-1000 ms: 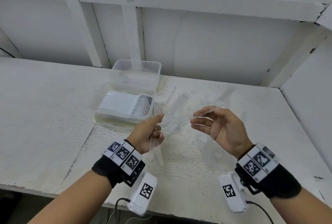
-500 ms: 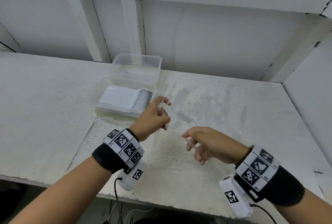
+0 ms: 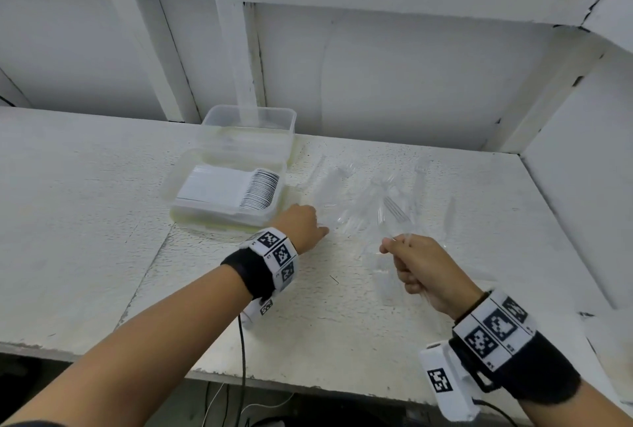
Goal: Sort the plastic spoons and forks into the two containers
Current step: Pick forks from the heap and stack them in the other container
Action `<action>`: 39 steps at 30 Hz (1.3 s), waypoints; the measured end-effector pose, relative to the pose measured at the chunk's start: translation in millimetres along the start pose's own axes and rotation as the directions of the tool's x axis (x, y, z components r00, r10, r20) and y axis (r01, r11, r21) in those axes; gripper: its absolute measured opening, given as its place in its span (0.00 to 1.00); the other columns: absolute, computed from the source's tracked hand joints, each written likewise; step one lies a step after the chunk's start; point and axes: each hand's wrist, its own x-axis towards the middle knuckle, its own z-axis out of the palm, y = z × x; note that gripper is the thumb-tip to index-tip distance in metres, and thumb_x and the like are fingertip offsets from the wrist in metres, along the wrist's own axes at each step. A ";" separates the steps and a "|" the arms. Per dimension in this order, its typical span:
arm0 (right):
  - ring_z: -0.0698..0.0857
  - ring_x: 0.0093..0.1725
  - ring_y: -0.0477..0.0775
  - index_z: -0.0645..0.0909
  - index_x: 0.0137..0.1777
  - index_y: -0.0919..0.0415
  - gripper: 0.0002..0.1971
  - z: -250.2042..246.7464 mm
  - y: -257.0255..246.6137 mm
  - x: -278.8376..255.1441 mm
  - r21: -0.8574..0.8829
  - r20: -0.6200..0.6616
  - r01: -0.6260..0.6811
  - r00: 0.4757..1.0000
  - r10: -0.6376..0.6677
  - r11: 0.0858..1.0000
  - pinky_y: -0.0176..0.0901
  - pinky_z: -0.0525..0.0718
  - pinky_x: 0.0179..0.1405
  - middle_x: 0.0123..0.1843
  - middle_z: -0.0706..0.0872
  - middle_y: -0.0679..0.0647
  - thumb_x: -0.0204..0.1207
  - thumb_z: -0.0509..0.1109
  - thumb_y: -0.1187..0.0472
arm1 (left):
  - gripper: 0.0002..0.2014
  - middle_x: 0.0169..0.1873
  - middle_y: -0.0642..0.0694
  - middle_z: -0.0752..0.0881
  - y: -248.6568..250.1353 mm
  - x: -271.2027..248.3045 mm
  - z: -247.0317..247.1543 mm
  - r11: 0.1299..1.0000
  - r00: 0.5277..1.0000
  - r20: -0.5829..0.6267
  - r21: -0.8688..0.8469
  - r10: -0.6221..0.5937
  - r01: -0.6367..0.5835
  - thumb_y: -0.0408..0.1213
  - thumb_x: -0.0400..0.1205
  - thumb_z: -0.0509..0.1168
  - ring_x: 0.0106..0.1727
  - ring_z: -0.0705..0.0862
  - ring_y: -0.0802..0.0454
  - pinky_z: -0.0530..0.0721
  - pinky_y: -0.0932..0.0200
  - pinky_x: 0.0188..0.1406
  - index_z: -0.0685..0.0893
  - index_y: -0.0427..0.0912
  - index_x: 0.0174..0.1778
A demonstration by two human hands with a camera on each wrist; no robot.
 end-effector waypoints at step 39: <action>0.76 0.39 0.55 0.68 0.29 0.57 0.14 65.4 -53.1 135.0 -0.524 -0.135 -0.073 0.991 0.002 0.848 0.43 0.81 0.44 0.41 0.77 0.56 0.77 0.63 0.61 | 0.14 0.26 0.45 0.81 -76.5 -90.4 -19.2 0.195 0.993 0.101 -0.975 -0.055 0.110 0.24 0.84 0.49 0.23 0.79 0.53 0.75 0.64 0.21 0.78 0.39 0.56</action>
